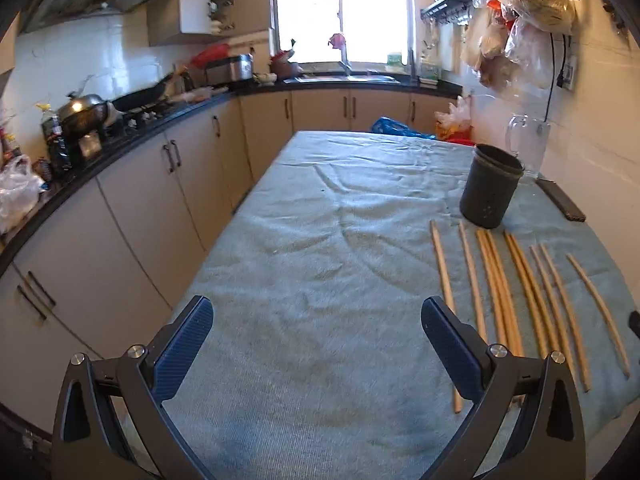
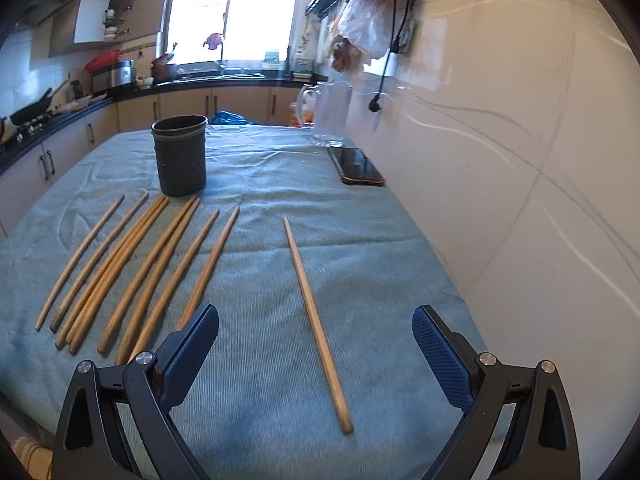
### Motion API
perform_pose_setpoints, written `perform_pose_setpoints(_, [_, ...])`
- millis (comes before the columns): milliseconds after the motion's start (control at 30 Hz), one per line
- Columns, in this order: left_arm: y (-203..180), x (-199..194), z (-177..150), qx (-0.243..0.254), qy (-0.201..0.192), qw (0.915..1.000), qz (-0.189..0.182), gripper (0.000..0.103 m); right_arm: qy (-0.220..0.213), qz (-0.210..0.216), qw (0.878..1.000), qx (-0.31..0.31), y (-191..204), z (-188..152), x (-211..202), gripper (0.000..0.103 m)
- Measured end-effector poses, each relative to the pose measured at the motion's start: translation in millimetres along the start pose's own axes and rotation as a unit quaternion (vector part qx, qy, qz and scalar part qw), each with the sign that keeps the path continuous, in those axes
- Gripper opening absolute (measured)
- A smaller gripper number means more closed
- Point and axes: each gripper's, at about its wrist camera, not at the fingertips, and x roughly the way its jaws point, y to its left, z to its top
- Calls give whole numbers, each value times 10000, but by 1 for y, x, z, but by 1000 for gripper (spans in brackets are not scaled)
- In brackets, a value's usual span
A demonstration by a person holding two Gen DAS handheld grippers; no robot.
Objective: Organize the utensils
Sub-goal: 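Close the left tool on a wooden chopstick while the right tool grasps another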
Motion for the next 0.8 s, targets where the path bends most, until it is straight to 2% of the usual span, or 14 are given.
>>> perform_pose_setpoints(100, [-2, 16, 22, -23, 331, 9989, -333, 103, 93, 287, 9995, -39, -9, 16, 20, 99])
perform_pose_setpoints(167, [-7, 29, 34, -6, 573, 9972, -487, 99, 291, 442, 9986, 15, -15, 26, 37, 99])
perform_pose_setpoints(233, [-17, 40, 43, 72, 662, 9963, -546, 83, 511, 631, 9967, 92, -21, 36, 54, 91])
perform_pose_setpoints(267, [-24, 46, 47, 168, 704, 9956, -597, 79, 599, 699, 9957, 92, -23, 40, 61, 86])
perform_pose_setpoints(333, [-40, 62, 54, 322, 957, 9925, -692, 63, 811, 781, 9936, 13, -22, 47, 78, 79])
perform_pose_setpoints(400, [-57, 83, 60, 413, 1214, 9871, -955, 61, 984, 847, 9915, -101, -19, 53, 93, 75])
perform_pose_setpoints(467, [-70, 102, 63, 505, 1377, 9843, -979, 61, 1160, 852, 9892, -274, -14, 58, 110, 68])
perform_pose_setpoints(567, [-89, 131, 65, 756, 1584, 9794, -996, 51, 1490, 820, 9847, -371, -10, 63, 133, 55])
perform_pose_setpoints(633, [-98, 149, 66, 846, 1757, 9754, -1029, 43, 1664, 857, 9819, -304, -11, 66, 143, 53])
perform_pose_setpoints(800, [-111, 184, 67, 766, 2124, 9660, -1259, 41, 1933, 818, 9774, -241, -15, 68, 160, 50])
